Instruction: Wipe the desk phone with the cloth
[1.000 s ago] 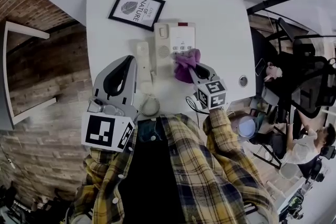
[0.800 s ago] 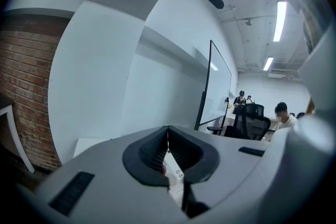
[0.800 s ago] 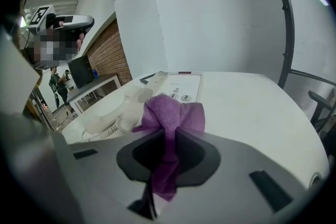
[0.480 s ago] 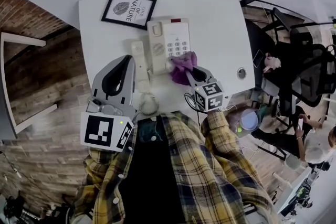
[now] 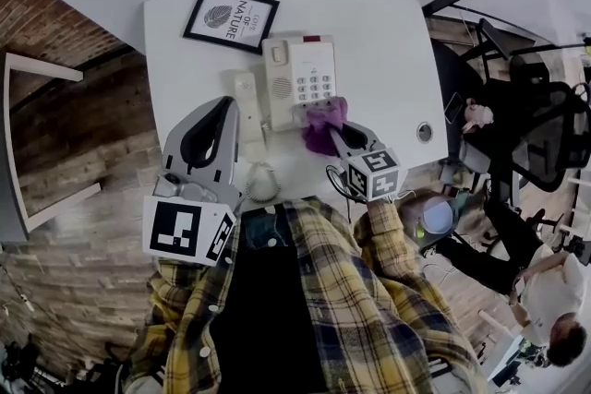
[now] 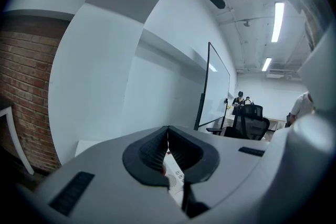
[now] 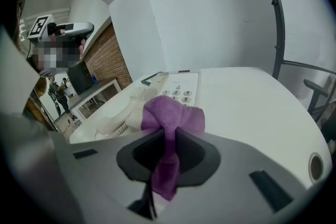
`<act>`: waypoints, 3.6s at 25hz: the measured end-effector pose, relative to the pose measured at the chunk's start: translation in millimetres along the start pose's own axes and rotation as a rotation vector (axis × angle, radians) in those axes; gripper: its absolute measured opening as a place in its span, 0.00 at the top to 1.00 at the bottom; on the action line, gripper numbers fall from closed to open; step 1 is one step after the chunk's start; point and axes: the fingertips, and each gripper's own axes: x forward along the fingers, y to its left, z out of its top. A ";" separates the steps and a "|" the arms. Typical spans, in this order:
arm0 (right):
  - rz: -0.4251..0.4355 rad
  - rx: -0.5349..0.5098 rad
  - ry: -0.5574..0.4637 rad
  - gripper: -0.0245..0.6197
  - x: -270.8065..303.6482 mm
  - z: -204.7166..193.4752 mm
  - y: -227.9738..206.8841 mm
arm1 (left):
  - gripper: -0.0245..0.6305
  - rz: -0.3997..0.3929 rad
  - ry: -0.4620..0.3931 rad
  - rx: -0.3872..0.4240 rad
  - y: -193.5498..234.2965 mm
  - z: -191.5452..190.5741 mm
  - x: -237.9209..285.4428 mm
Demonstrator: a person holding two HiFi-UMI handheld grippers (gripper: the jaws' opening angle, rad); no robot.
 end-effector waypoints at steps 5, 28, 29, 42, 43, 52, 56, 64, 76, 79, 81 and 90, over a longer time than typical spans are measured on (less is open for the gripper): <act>0.035 -0.050 -0.085 0.87 -10.8 40.0 14.3 | 0.94 0.016 -0.014 0.004 0.7 3.9 -5.0; 0.301 -0.405 -0.514 0.87 -80.7 241.6 147.9 | 0.94 0.122 -0.078 0.012 8.4 24.2 -18.9; 0.311 -0.411 -0.514 0.87 -81.3 242.2 152.0 | 0.94 0.126 -0.079 0.012 8.9 24.5 -18.9; 0.379 -0.365 -0.518 0.87 -80.6 238.7 167.9 | 0.94 0.167 -0.071 0.009 16.4 22.8 -22.4; 0.378 -0.366 -0.520 0.87 -81.2 239.4 168.0 | 0.94 0.167 -0.071 0.010 16.5 23.3 -22.7; 0.353 -0.372 -0.530 0.87 -87.0 243.1 164.8 | 0.94 0.153 -0.074 0.006 15.0 22.9 -22.0; 0.351 -0.368 -0.537 0.87 -90.7 245.5 164.4 | 0.94 0.145 -0.076 0.009 14.2 24.3 -21.2; 0.343 -0.343 -0.558 0.87 -93.3 251.4 162.8 | 0.94 0.126 -0.079 0.037 13.0 27.8 -20.4; 0.323 -0.352 -0.552 0.87 -93.3 250.0 158.7 | 0.94 0.116 -0.077 0.051 10.6 27.3 -18.3; 0.327 -0.353 -0.550 0.87 -93.3 249.5 159.9 | 0.94 0.097 -0.076 0.066 5.7 27.5 -17.2; 0.331 -0.355 -0.549 0.87 -93.1 249.3 160.3 | 0.94 0.086 -0.071 0.070 2.0 26.8 -16.2; 0.325 -0.362 -0.549 0.87 -96.7 248.3 153.6 | 0.94 0.043 -0.048 0.090 -3.0 27.5 -8.0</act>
